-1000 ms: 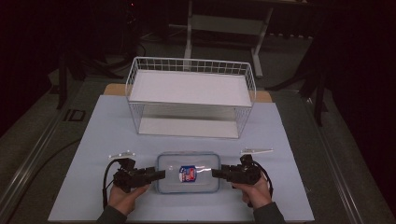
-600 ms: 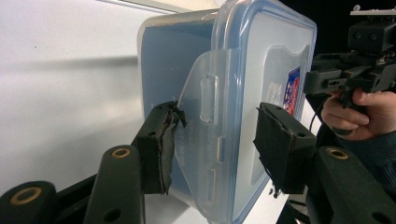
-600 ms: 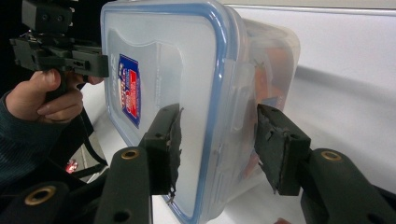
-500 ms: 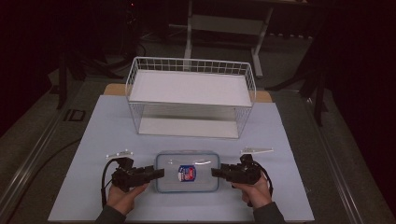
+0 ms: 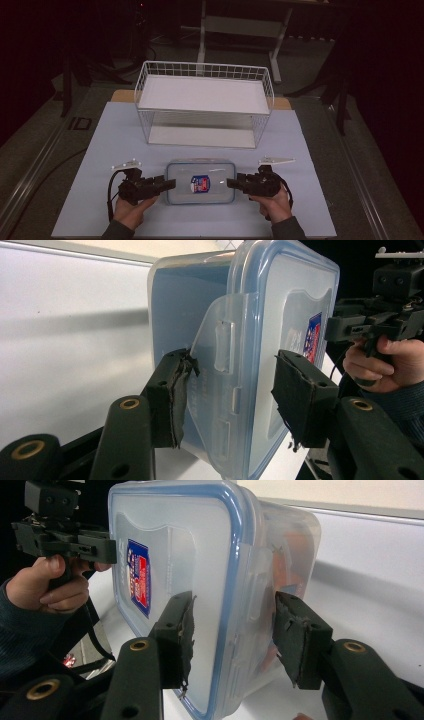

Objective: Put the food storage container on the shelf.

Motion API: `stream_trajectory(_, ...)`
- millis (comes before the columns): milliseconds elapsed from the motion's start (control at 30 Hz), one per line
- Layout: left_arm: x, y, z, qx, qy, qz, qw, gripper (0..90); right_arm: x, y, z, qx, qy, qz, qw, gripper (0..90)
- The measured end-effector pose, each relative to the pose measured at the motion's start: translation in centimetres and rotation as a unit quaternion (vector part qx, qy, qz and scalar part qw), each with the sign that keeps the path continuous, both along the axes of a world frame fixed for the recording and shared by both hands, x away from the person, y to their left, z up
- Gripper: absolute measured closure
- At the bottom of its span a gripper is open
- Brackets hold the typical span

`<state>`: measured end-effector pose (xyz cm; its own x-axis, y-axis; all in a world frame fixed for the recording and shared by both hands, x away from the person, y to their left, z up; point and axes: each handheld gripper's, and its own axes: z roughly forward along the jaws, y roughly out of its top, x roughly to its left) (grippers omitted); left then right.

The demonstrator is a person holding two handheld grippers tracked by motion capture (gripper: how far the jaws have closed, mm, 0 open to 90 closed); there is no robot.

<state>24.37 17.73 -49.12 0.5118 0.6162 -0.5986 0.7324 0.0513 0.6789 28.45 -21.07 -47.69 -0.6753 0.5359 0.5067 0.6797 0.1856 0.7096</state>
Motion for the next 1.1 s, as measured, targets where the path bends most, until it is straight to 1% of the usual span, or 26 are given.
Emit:
stream_trajectory(167, -0.1, -0.1, 0.1, -0.001, -0.004, 0.002, 1.0, 48.7, 0.0, -0.1, 0.1, 0.001, -0.003, -0.001, 1.0, 51.9)
stream_trajectory(233, -0.1, -0.1, 0.3, 0.0, -0.01, 0.002, 0.9999, 48.7, -0.1, -0.1, 0.3, 0.002, -0.006, -0.001, 1.0, 51.9)
stream_trajectory(300, -0.1, -0.1, 0.4, -0.002, -0.014, 0.002, 0.9999, 48.7, -0.1, -0.1, 0.4, 0.004, -0.012, -0.001, 0.9999, 51.9)
stream_trajectory(367, -0.1, -0.1, 0.4, -0.002, -0.014, 0.002, 0.9999, 48.7, -0.1, -0.2, 0.5, 0.005, -0.014, -0.001, 0.9999, 51.9)
stream_trajectory(400, -0.2, -0.1, 0.6, -0.002, -0.022, 0.002, 0.9997, 48.7, -0.2, -0.2, 0.7, 0.005, -0.022, 0.0, 0.9998, 51.9)
stream_trajectory(533, -0.3, -0.1, 0.7, -0.004, -0.027, 0.002, 0.9996, 48.7, -0.3, -0.2, 1.1, 0.003, -0.033, 0.0, 0.9995, 51.9)
stream_trajectory(900, -0.3, -0.1, 1.5, -0.006, -0.051, 0.0, 0.9987, 48.7, -0.7, -0.2, 1.9, 0.005, -0.054, -0.003, 0.9985, 52.0)
stream_trajectory(1100, -0.4, 0.0, 2.0, -0.005, -0.059, 0.0, 0.9982, 48.7, -0.8, -0.3, 2.3, 0.01, -0.063, -0.003, 0.9979, 52.2)
